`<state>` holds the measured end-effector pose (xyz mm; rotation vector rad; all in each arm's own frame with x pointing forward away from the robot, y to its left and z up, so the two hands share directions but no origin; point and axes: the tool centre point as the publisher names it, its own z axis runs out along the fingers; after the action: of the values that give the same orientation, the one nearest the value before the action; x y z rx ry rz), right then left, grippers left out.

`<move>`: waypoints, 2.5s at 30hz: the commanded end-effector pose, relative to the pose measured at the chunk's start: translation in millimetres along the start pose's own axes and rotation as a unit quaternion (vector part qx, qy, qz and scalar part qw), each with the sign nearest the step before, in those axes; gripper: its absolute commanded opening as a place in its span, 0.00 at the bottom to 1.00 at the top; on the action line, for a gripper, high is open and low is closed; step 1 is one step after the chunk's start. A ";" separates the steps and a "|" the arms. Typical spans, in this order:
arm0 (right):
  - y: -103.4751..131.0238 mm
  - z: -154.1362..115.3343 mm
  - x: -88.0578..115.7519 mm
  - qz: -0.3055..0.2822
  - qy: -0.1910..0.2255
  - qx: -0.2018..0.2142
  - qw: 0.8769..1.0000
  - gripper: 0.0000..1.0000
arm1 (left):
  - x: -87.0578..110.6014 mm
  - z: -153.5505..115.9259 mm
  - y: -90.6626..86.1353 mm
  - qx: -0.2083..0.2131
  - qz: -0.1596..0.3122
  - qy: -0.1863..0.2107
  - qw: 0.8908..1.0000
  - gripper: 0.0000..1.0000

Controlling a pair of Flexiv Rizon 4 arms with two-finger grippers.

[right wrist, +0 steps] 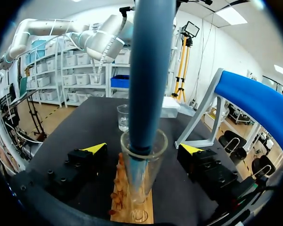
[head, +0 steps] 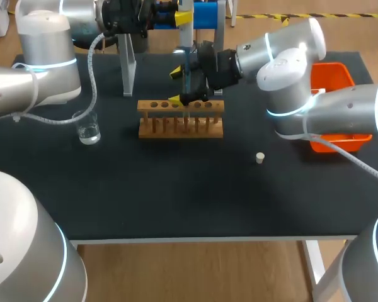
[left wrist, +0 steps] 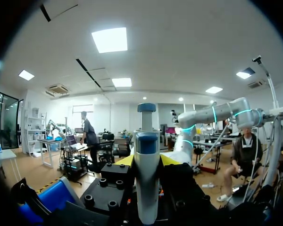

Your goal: Invert the test tube, pick up the pipette, mount the tip to pipette, aspirate from beaker and dispense into the tube, eject the tip, return the pipette, and cap with the stopper.

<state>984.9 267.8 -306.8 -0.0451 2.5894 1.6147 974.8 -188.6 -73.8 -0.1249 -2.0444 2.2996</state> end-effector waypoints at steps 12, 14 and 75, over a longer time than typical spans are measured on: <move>0.1 -1.2 0.9 0.000 -0.001 0.000 1.000 1.00 | 0.4 1.5 -12.6 -0.006 0.007 0.003 1.000 0.00; 0.1 -1.2 0.9 0.000 -0.001 0.000 1.000 1.00 | 0.7 1.6 -14.3 -0.006 0.007 0.003 1.000 0.00; 0.1 -1.2 0.9 0.000 -0.001 0.000 1.000 1.00 | 43.5 -38.7 -87.1 -0.087 0.045 -0.074 0.992 0.00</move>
<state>984.5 267.5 -306.6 -0.0446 2.5888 1.6144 969.7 -166.7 4.2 -0.1454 -2.2981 2.2159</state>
